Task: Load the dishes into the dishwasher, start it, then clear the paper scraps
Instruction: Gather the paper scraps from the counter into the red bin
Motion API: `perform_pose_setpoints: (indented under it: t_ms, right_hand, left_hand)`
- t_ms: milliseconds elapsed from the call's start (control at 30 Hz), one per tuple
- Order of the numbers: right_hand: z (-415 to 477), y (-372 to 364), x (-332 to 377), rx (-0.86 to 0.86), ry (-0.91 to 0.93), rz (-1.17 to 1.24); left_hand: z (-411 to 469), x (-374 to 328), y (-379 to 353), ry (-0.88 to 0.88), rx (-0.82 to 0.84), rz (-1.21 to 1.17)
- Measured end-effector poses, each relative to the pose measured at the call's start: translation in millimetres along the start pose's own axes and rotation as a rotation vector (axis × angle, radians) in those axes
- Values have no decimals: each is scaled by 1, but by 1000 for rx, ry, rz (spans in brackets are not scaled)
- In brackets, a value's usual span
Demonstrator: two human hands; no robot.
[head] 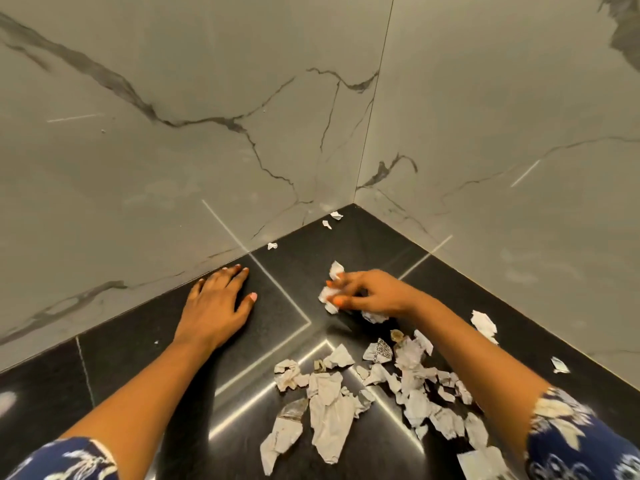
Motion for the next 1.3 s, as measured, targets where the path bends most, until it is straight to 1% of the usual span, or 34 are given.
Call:
perform_pose_setpoints:
  t_ms: [67, 100, 133, 167, 200, 233, 267, 367, 433, 533, 567, 633, 700, 733, 767, 800, 833, 867, 933, 1000, 1067, 1133, 1200, 1233, 1267, 1300]
  right_hand:
    - [-3, 21, 3, -94, -58, 275]
    - [6, 30, -2, -194, -84, 330]
    - [20, 37, -8, -323, -126, 336]
    - [38, 42, -18, -449, -189, 272]
    - [57, 47, -28, -540, -249, 179]
    - [76, 49, -38, -572, -295, 112]
    - [96, 49, -46, -536, -312, 70]
    - [136, 39, -63, -297, -344, -106]
    - [133, 28, -60, -243, -293, -169]
    - [91, 9, -38, -164, -71, -18]
    - [73, 5, -32, -132, -34, 63]
    - [32, 2, -21, -79, -58, 268]
    - [-5, 5, -11, -80, -107, 504]
    - [-18, 9, -10, -119, -126, 581]
    - [-29, 13, -14, -202, -154, 627]
    - [-37, 18, -18, -300, -190, 640]
    - [-41, 22, -27, -389, -225, 590]
    - [-42, 25, -34, -438, -252, 519]
    - [-42, 25, -42, -414, -289, 457]
    - [-43, 19, -42, -304, -298, 402]
    - [-54, 12, -35, -188, -267, 316]
    - [-80, 0, -24, -75, -249, 258]
    - [-115, -15, -10, -3, -192, 221]
    - [-134, -19, -3, -14, -168, 208]
    - [-154, -21, 3, -91, -164, 203]
    - [-172, -20, 4, -240, -192, 207]
  left_hand:
    - [2, 1, -2, -39, 46, 28]
    - [4, 2, -4, -47, 63, 37]
    - [5, 2, -5, -51, 69, 39]
    - [7, 3, -6, -52, 67, 33]
    - [8, 5, -7, -51, 64, 26]
    - [9, 5, -8, -50, 64, 23]
    - [10, 6, -9, -48, 67, 22]
    - [11, 9, -11, -41, 71, -1]
    - [12, 8, -9, -41, 68, -15]
    - [10, 8, -7, -40, 89, -25]
    - [10, 8, -6, -34, 99, -25]
    - [8, 5, -2, -7, 111, -14]
    - [14, -4, 6, 4, 94, -23]
    - [22, -11, 11, -3, 99, -58]
    - [32, -20, 15, -29, 112, -104]
    - [42, -29, 17, -59, 130, -144]
    - [53, -39, 16, -81, 145, -171]
    - [62, -49, 14, -86, 160, -189]
    - [73, -69, 1, -68, 184, -180]
    - [68, -83, -12, -80, 192, -151]
    - [48, -86, -16, -184, 241, -195]
    - [9, -91, -12, -359, 316, -188]
    - [-36, -96, -6, -434, 412, -238]
    - [-56, -101, -5, -432, 490, -302]
    - [-72, -107, -2, -435, 550, -383]
    - [-82, -110, -1, -429, 564, -459]
Point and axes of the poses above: each hand's wrist, its own z-axis towards the middle knuckle, its own y-axis out of the back of the hand, x = y × z, the point moved 1 cm from there along z, towards the middle knuckle, and after that the axes turned 10 degrees about y, right-handed, at the moved point
